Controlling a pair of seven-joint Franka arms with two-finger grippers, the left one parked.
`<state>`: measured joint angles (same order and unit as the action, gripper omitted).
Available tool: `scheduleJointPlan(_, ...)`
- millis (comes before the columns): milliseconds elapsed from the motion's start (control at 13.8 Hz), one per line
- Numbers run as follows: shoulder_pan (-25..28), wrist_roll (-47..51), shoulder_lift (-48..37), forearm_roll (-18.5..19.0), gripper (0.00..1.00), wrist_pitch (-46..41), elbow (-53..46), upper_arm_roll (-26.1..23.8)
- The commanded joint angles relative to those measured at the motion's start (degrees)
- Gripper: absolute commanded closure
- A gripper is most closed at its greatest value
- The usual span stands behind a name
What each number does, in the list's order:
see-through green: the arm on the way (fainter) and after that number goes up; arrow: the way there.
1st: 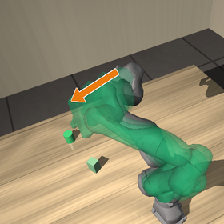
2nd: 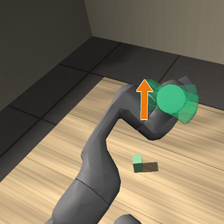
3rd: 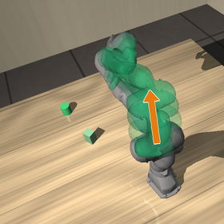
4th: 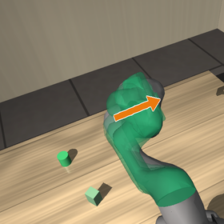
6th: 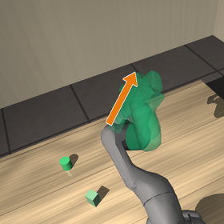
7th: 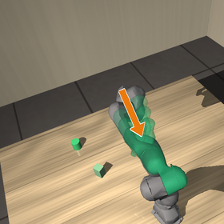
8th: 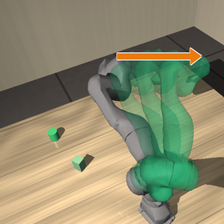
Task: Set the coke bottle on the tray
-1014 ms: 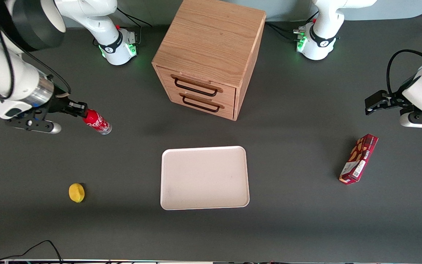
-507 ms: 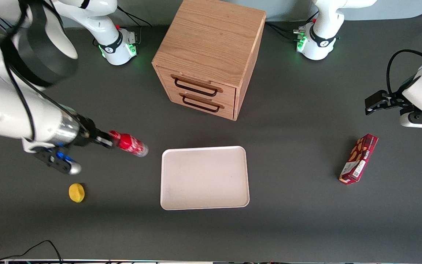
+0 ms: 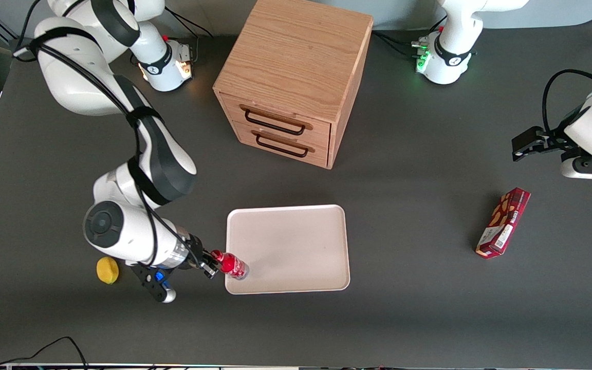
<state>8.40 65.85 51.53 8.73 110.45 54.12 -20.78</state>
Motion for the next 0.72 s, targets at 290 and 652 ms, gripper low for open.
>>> scheduleJointPlan(290,1.1,2.6,4.3,5.0,0.01,1.2,-3.8,-1.1)
scheduleJointPlan(652,-3.6,-7.5,-6.0,5.7,0.00,-15.2,-3.5,-6.9)
